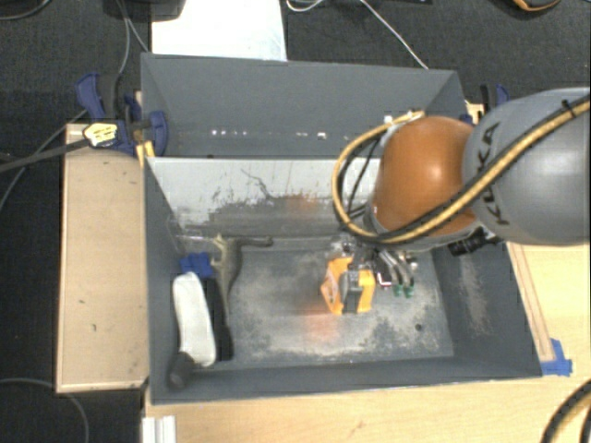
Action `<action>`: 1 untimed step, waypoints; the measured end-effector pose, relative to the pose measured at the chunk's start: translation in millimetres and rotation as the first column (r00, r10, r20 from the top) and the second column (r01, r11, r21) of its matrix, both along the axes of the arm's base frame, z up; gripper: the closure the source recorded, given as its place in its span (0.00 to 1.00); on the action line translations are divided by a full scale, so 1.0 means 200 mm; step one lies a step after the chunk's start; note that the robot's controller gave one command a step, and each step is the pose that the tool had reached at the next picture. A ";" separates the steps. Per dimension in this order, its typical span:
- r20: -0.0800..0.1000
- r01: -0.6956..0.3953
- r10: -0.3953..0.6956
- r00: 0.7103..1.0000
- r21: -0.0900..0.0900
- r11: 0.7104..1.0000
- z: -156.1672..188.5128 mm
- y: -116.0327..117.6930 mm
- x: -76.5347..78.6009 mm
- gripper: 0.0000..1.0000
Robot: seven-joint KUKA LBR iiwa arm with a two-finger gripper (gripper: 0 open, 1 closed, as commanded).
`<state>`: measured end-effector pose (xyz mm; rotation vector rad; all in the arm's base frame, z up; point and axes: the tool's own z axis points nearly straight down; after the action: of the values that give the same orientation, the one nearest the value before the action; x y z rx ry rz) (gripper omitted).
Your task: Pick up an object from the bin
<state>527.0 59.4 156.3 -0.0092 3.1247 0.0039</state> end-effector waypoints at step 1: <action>0.006 0.001 -0.001 1.000 0.006 1.000 0.18 -0.07 0.09 1.00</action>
Offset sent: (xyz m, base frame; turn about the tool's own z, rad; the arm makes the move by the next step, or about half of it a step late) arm -0.0021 0.0038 0.1550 -0.0344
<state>544.6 44.8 192.0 -0.0076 3.1185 0.0128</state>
